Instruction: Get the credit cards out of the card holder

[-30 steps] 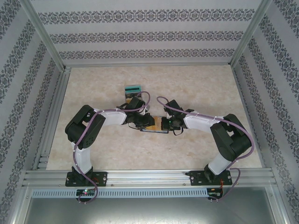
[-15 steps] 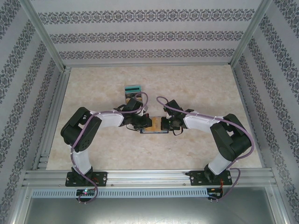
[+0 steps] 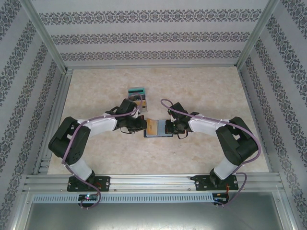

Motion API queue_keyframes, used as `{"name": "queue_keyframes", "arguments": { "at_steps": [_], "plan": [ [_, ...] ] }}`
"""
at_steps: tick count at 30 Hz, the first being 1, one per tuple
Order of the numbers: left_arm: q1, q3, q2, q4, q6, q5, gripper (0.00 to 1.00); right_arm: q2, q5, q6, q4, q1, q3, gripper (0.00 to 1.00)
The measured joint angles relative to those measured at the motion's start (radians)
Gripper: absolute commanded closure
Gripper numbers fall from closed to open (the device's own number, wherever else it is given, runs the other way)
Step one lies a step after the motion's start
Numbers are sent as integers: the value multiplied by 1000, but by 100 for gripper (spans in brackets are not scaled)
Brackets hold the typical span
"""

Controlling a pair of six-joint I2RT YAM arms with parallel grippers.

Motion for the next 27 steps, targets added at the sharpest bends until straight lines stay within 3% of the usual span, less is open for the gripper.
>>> {"name": "queue_keyframes", "arguments": {
  "at_steps": [5,11,19,21,27],
  "plan": [
    [5,40,-90,-120,64,-55,100,-13,0,-2,-19,0,0,83],
    [5,140,-181,-270,192,-200,100,-90,1,-19,-61,-6,14,58],
    [5,171,-291,-314,495,-452,100,-247,3,-46,-74,-74,56,22],
    [5,176,-296,-310,603,-485,100,-276,5,-50,-74,-90,56,2],
    [4,226,-255,-307,958,-533,100,-326,5,-53,-81,-115,56,2]
  ]
}}
